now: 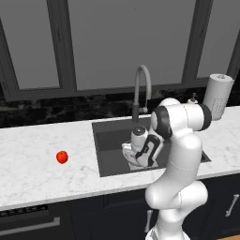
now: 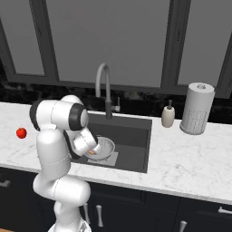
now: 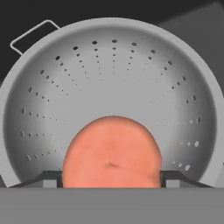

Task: Put the colander in the sink, put the apple, peach in the colander, and turn on the sink faucet and pour water over the colander.

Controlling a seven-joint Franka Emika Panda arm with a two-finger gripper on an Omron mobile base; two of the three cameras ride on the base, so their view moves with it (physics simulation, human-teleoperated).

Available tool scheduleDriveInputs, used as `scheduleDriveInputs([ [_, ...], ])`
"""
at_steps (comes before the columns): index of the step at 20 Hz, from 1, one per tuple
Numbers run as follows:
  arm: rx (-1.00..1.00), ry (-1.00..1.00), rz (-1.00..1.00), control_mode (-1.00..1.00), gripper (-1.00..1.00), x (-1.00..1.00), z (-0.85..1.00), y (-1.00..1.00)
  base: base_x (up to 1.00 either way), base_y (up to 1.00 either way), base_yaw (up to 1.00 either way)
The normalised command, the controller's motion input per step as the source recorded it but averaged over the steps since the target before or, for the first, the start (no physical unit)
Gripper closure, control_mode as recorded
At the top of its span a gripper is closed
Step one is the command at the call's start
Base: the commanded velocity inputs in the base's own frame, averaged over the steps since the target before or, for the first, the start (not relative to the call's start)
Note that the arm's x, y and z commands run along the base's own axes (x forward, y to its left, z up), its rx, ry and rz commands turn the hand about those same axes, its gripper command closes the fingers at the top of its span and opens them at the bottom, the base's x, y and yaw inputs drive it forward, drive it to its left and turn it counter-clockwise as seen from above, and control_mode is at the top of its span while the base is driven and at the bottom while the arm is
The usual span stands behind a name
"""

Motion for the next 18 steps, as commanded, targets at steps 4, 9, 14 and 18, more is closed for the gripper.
scheduleDriveInputs([
  [4, 0.00, 0.00, 0.00, -1.00, -1.00, 0.00, 0.00, 0.00, 0.00, 0.00, 0.00],
  [9, 0.00, 0.00, 0.00, -1.00, -1.00, 0.00, 0.05, 0.00, 0.00, 0.00, 0.00],
  [14, 0.00, -0.02, 0.00, -1.00, -1.00, -0.12, 0.48, 0.00, 0.00, 0.00, 0.00],
  [18, 0.00, -0.02, 0.00, -1.00, -1.00, -0.23, 0.72, 0.00, 0.00, 0.00, 0.00],
])
